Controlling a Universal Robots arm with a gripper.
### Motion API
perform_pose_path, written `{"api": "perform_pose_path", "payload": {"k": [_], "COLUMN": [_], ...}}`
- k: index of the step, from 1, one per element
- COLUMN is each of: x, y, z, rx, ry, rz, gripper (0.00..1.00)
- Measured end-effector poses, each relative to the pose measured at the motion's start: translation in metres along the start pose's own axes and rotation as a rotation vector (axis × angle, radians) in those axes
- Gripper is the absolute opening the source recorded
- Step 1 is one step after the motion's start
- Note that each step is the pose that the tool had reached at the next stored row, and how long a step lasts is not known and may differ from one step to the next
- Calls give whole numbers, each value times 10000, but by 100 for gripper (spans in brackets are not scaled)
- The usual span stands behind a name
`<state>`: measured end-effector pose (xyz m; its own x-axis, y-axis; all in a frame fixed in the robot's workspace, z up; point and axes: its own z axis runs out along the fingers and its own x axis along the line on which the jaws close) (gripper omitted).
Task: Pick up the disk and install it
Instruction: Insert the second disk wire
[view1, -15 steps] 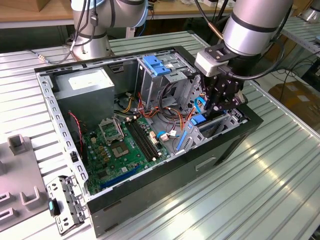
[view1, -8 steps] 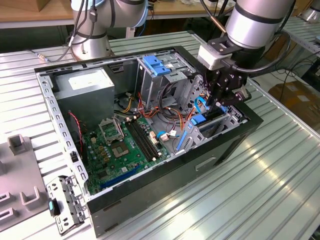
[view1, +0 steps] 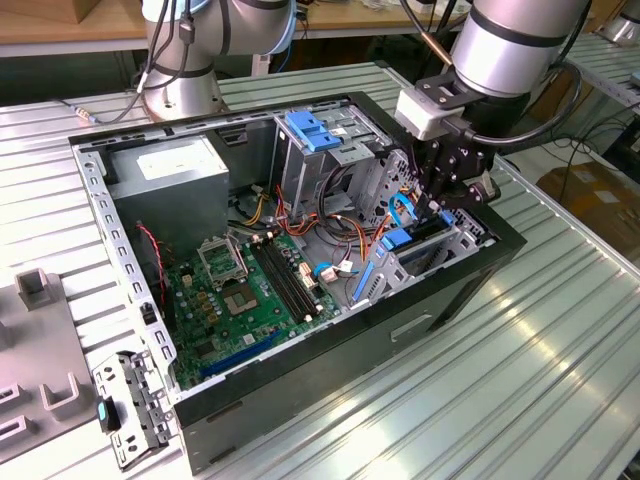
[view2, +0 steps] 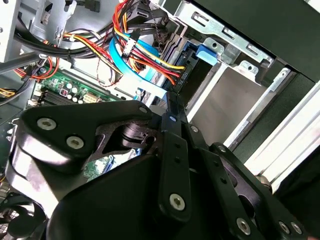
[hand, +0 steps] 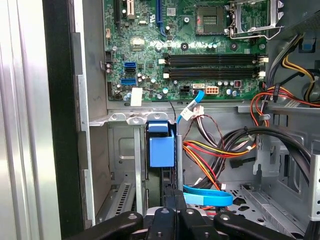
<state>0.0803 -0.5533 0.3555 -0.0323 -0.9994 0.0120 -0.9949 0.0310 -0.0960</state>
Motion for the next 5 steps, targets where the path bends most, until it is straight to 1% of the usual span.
{"api": "perform_pose_path", "payload": {"k": [5], "x": [0], "y": [0], "z": [-2], "rx": [0], "ry": [0], "rz": [0], "gripper": [11]}}
